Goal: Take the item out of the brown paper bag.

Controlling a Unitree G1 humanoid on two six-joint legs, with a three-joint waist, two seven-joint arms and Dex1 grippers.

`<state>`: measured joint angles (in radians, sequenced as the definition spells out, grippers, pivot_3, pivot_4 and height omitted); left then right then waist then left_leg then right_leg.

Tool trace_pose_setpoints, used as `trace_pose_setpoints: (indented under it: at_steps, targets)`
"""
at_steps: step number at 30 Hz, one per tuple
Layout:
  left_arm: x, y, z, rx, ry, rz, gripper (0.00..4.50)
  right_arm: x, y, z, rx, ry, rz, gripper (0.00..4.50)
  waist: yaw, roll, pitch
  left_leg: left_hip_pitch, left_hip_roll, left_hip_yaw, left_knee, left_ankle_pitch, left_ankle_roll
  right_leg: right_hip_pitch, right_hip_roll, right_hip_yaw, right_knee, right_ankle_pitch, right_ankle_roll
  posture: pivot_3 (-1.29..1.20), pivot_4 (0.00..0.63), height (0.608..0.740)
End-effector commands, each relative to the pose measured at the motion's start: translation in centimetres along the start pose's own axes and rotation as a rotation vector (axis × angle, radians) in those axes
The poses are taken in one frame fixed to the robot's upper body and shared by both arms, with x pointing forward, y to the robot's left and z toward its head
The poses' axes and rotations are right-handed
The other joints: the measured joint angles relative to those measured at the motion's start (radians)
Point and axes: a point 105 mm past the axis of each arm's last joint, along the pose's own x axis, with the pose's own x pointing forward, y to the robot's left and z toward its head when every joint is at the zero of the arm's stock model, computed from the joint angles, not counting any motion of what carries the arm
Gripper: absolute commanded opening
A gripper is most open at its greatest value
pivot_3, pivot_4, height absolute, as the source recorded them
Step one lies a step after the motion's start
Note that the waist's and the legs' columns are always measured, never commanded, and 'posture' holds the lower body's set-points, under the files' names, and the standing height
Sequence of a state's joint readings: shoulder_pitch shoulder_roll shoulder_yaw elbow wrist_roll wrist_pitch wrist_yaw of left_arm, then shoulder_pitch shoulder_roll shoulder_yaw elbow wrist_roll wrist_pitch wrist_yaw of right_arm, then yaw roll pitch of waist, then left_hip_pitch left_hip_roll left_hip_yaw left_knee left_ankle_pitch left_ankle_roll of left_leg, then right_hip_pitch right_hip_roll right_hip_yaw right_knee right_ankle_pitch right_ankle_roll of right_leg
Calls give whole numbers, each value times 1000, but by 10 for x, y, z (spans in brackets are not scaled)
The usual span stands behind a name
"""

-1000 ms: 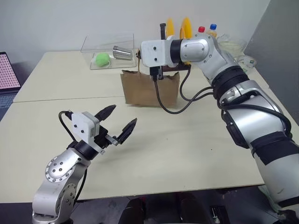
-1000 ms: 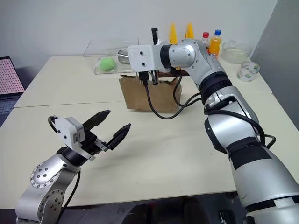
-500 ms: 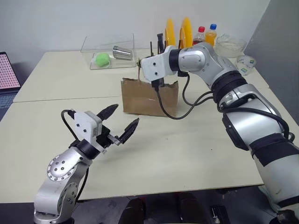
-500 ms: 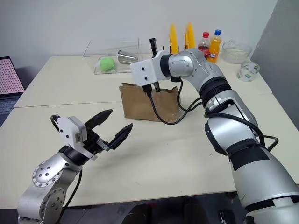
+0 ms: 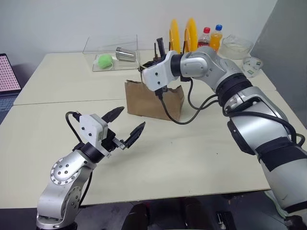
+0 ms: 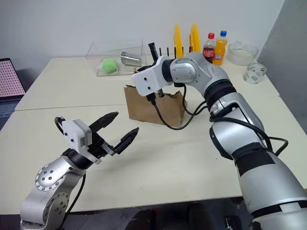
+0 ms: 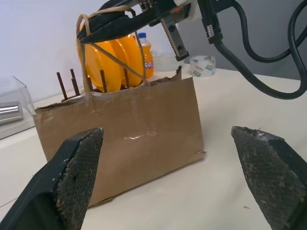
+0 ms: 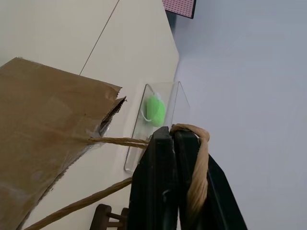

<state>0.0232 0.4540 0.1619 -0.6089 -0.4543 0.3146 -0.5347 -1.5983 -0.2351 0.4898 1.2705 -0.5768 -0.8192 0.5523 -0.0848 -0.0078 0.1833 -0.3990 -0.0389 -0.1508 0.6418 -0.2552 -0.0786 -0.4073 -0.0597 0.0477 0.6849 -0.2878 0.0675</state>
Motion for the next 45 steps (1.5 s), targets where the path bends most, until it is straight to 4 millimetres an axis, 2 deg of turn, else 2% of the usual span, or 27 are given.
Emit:
trace_pose_setpoints:
  at_steps: [1,10,13,20,26,30,33,36,40,43,45]
  targets:
    - [2,-2,6,26,-30,-13,4500,-4,-19,5,-19,-13,-42,1182,0,0,0,0,0,0,0,0,0,0,0,0,0,0,0,0,150,740]
    - [8,-3,4,24,-38,-42,4500,-28,4,-26,124,87,132,4427,0,0,0,0,0,0,0,0,0,1,0,0,0,0,0,0,150,740]
    - [11,-3,3,25,-42,-58,4500,-40,12,-38,219,125,189,4471,0,0,0,1,0,0,0,0,0,1,0,0,0,0,0,0,150,740]
    - [15,-3,2,26,-51,-83,4500,-58,18,-52,374,176,240,4471,0,0,0,1,0,0,1,0,0,1,0,0,0,0,0,0,150,740]
    - [18,-4,2,25,-57,-91,4500,-80,5,-54,604,104,171,4471,1,0,0,1,0,0,1,0,0,1,0,0,0,0,0,0,150,740]
    - [24,-1,2,7,-59,-77,4500,-109,-2,-50,619,63,45,4471,7,-1,-1,0,0,0,2,0,1,2,-1,-1,0,0,0,0,150,740]
    - [30,0,2,-9,-57,-70,4500,-130,0,-36,632,51,-78,4471,17,-1,-1,-1,-1,-1,3,0,1,2,-1,-1,-1,0,0,0,150,740]
    - [39,2,1,-11,-52,-68,4500,-151,10,-9,698,28,-263,4471,29,-1,-1,-1,0,-1,3,0,1,2,-1,-2,-1,0,0,0,150,740]
    - [55,11,9,-9,-85,-63,4500,-165,50,38,955,-15,-574,4471,38,-3,-4,-1,0,-3,2,0,1,2,-1,-3,0,0,0,0,150,740]
    - [59,13,11,1,-94,-70,4500,-168,80,59,1031,52,-634,4471,36,-2,-4,-1,-1,-1,4,0,1,2,-1,0,2,0,0,0,150,740]
    - [58,16,10,0,-92,-64,4500,-169,91,67,1056,85,-648,4471,35,-2,-4,1,-2,1,5,-1,1,3,-2,2,2,1,2,0,150,740]
